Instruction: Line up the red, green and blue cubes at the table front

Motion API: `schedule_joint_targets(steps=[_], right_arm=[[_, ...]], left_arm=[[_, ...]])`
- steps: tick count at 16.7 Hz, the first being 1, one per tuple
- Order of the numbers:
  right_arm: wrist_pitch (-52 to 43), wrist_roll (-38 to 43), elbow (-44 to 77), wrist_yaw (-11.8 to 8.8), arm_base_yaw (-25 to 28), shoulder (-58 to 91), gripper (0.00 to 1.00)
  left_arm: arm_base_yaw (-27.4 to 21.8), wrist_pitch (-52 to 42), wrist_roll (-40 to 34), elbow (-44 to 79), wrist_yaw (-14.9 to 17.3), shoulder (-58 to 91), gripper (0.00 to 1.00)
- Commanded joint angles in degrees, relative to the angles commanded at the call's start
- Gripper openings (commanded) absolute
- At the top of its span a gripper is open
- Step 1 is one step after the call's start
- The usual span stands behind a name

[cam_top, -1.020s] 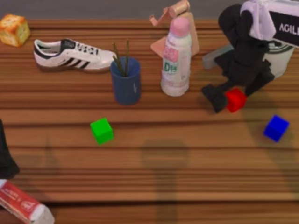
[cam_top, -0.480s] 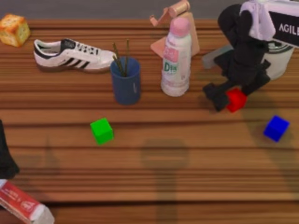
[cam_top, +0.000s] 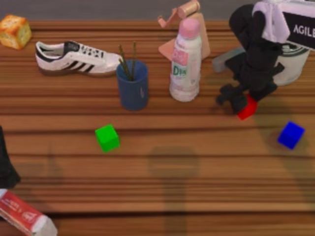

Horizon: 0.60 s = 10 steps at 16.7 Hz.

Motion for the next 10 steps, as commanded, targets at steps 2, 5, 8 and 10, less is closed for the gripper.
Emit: schedule_joint_targets(steps=[2,5,8,10], right_arm=[[0.0,0.0,0.0,0.0,0.0,0.0,0.0],[0.0,0.0,0.0,0.0,0.0,0.0,0.0],[-0.81,0.35,0.64,-0.5,-0.07,-2.08,0.0],[-2.98,0.43,2.7,-0.51,-0.08,-2.44,0.0]], left_arm=[[0.0,0.0,0.0,0.0,0.0,0.0,1.0],[0.0,0.0,0.0,0.0,0.0,0.0,1.0],[0.0,0.0,0.0,0.0,0.0,0.0,1.0],[0.0,0.0,0.0,0.0,0.0,0.0,1.0]])
